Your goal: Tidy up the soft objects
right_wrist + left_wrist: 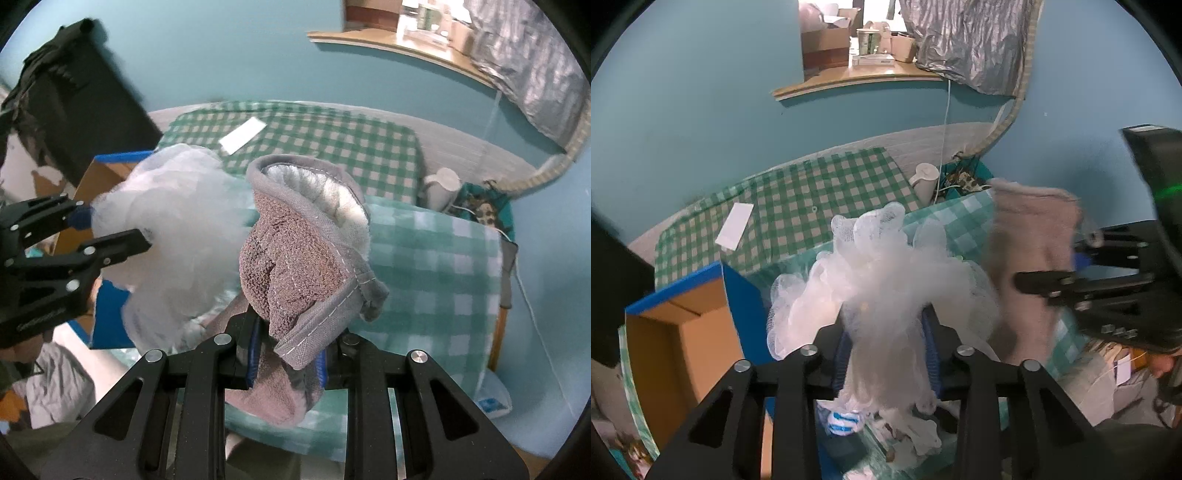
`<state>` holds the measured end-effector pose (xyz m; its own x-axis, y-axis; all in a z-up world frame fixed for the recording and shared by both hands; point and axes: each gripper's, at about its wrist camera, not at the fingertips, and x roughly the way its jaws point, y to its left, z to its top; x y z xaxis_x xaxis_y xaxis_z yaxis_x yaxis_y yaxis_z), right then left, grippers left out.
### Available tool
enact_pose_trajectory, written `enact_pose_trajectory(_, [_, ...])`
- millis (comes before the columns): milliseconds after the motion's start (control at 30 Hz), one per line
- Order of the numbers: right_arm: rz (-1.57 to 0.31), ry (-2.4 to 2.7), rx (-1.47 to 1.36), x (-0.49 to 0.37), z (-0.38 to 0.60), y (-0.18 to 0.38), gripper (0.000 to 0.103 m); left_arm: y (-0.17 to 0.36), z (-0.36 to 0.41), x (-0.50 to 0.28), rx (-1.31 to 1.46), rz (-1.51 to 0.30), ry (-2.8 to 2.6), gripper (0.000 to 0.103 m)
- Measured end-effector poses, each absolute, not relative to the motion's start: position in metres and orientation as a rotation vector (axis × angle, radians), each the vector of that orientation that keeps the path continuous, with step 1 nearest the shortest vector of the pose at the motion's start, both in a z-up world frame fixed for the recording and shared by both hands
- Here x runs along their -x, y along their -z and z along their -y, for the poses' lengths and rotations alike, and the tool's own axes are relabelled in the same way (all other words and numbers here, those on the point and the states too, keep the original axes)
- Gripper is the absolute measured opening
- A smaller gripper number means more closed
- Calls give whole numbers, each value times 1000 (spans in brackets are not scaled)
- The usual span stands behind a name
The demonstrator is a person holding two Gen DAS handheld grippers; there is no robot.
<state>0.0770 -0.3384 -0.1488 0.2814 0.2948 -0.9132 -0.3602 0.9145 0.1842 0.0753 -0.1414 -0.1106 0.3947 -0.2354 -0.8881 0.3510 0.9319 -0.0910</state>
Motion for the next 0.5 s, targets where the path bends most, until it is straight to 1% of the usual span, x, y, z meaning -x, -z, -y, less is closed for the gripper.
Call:
enact_pose_trajectory(200, [-1173, -588, 57, -83, 295, 154, 22, 114, 137, -67, -92, -1113, 389, 29])
enact_pose_trajectory(500, [-1199, -595, 124, -84, 268, 161, 22, 111, 94, -61, -5, -1107, 287, 28])
